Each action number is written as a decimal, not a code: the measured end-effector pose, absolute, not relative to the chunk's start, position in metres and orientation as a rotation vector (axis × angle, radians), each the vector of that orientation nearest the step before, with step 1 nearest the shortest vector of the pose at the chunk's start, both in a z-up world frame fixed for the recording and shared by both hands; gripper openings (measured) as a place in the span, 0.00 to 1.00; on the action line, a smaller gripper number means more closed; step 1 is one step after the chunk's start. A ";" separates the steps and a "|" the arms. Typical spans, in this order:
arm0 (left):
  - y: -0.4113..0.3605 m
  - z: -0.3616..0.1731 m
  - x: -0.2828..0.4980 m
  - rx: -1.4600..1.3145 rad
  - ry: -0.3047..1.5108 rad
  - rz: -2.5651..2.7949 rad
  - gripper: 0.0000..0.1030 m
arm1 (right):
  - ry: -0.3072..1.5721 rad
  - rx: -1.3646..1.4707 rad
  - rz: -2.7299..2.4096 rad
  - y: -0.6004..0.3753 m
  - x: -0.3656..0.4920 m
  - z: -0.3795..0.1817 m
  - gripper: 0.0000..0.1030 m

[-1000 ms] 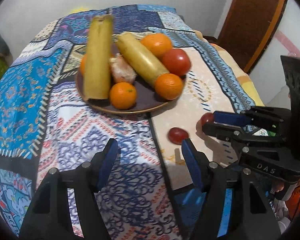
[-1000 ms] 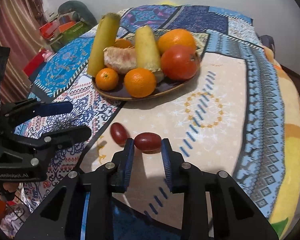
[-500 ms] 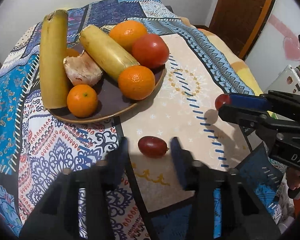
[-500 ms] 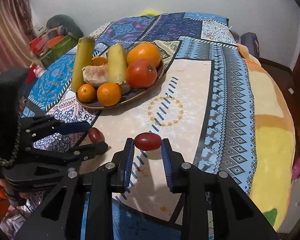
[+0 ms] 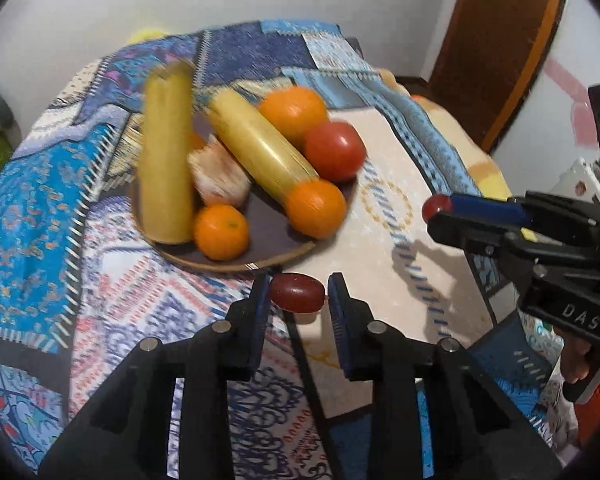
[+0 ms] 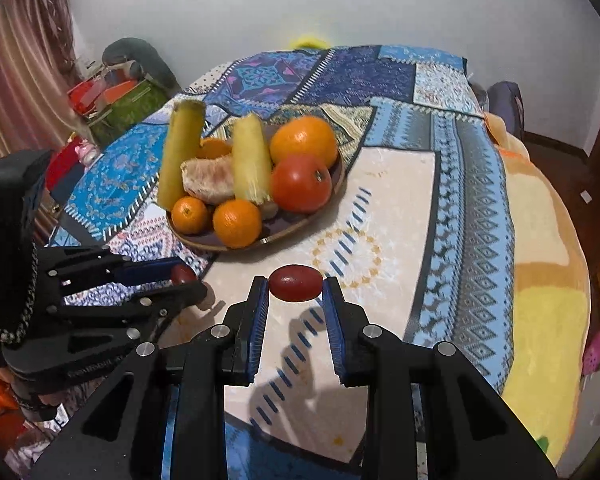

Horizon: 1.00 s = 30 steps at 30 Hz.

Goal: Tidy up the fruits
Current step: 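Carry both grapes onto the plate and open both tools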

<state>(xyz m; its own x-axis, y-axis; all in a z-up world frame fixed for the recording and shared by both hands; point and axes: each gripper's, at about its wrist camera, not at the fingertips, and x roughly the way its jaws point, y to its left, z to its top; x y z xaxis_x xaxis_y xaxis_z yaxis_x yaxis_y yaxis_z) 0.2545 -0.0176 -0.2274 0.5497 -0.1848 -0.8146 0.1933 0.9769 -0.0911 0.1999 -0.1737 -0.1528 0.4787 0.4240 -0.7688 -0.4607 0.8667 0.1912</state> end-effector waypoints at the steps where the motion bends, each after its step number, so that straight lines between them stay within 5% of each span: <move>1: -0.015 -0.224 0.255 0.006 0.953 -0.219 0.29 | 0.918 -0.049 0.541 -0.171 0.201 -0.151 0.25; 20: 0.009 -0.200 0.297 -0.040 0.861 -0.162 0.29 | 0.873 -0.083 0.578 -0.128 0.242 -0.145 0.25; 24: 0.005 -0.206 0.301 -0.049 0.876 -0.176 0.35 | 0.884 -0.094 0.578 -0.126 0.245 -0.148 0.25; 30: 0.006 -0.206 0.300 -0.051 0.869 -0.170 0.37 | 0.883 -0.096 0.563 -0.128 0.247 -0.148 0.34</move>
<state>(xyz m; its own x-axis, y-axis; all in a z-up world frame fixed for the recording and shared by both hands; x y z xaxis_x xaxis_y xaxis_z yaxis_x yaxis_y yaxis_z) 0.2996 0.0063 -0.2061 0.6330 -0.1696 -0.7554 0.1281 0.9852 -0.1139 0.2475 -0.1281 -0.1483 0.5005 0.4263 -0.7535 -0.5032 0.8515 0.1475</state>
